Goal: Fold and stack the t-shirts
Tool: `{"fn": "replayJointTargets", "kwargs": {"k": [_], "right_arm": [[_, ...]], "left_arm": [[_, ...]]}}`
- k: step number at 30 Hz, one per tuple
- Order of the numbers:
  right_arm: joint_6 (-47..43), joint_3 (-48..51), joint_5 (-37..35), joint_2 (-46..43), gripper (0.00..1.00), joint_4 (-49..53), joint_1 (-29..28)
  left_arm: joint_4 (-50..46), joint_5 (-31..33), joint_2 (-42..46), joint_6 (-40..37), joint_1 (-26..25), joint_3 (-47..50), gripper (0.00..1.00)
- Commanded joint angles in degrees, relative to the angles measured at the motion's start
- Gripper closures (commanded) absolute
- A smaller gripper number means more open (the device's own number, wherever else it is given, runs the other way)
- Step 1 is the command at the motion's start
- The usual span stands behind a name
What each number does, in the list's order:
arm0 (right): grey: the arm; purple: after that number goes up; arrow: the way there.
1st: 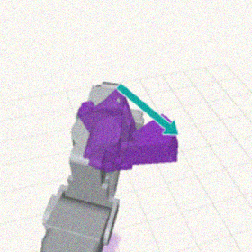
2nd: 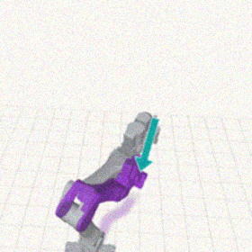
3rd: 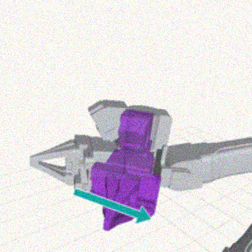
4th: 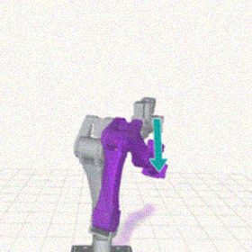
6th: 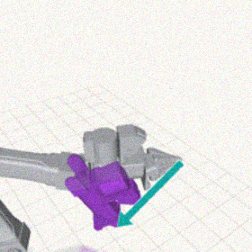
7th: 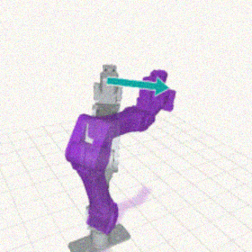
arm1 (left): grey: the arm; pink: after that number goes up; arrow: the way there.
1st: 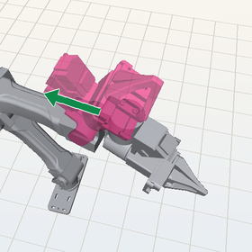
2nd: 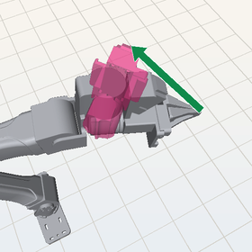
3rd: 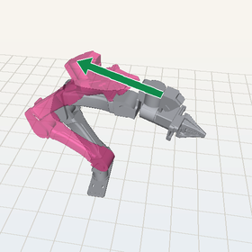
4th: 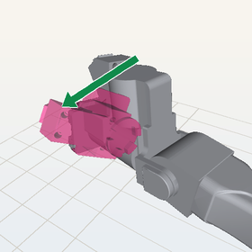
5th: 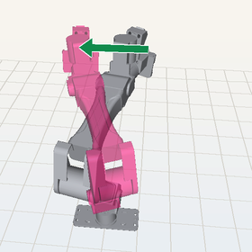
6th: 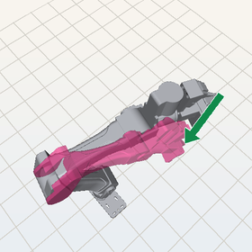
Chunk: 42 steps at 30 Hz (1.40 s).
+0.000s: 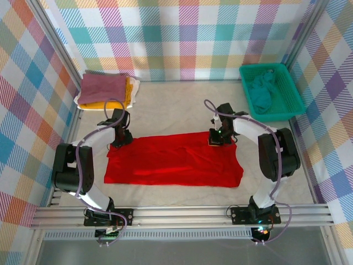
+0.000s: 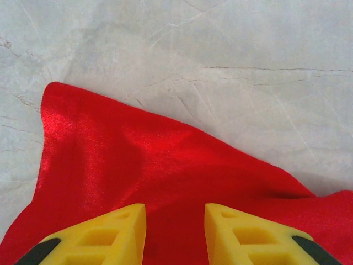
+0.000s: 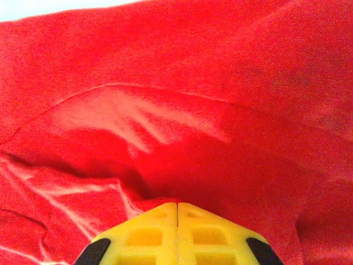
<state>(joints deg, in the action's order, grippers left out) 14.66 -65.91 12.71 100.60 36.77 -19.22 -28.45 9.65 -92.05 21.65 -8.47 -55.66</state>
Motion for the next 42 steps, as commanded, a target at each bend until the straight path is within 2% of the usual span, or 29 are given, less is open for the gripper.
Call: {"fn": "replayJointTargets", "kwargs": {"k": [1, 8, 15, 21, 25, 26, 29, 32, 35, 37, 39, 42], "right_arm": [[-0.52, 0.34, 2.47, -5.37, 1.0, 2.36, -0.71], [-0.31, 3.11, 8.25, -10.72, 1.0, 3.17, -3.27], [3.21, 5.73, 11.43, -13.6, 1.0, 3.35, -12.7], [1.82, 7.87, 15.18, -12.94, 0.99, 3.66, -19.9], [1.69, 9.06, 17.89, -11.34, 0.77, 3.35, -22.63], [1.83, 9.44, 18.6, -11.9, 0.75, 2.71, -22.82], [3.07, 9.38, 16.29, -15.7, 0.63, 1.78, -22.58], [5.25, 10.45, 16.16, -20.02, 0.52, -0.54, -17.86], [9.4, 11.84, 14.11, -20.88, 0.53, -1.94, -9.96], [12.58, 12.16, 8.99, -20.09, 0.57, -1.44, -6.58], [13.34, 10.75, 2.79, -17.19, 0.61, 0.52, -5.96], [14.09, 8.35, -1.9, -12.06, 0.71, 1.07, -6.08]], "left_arm": [[-1.17, 1.37, 1.65, 1.07, 0.29, 0.56, 0.66], [-1.01, 2.45, 1.92, 1.37, 0.23, 0.57, 0.66], [-1.36, 3.19, 1.05, 1.02, 0.3, 0.28, 0.66], [-1.23, 3.6, -1.12, 0.93, 0.38, -0.44, 0.65], [-0.91, 3.64, -2.46, 0.73, 0.38, -1.02, 0.65], [-0.83, 3.82, -2.73, 0.64, 0.37, -1.07, 0.65], [-0.82, 3.94, -3.35, 0.59, 0.37, -1.17, 0.65], [-0.62, 3.5, -2.97, 0.57, 0.38, -1.11, 0.65], [-0.82, 2.2, -2.7, -0.02, 0.31, -1.87, 0.65], [-1.23, 0.86, -3.09, -1.02, 0.26, -3.16, 0.65], [-1.52, 0.72, -4.09, -1.66, 0.26, -4.62, 0.65], [-0.96, -0.84, -6.04, -2.71, 0.29, -6.47, 0.66]]}}
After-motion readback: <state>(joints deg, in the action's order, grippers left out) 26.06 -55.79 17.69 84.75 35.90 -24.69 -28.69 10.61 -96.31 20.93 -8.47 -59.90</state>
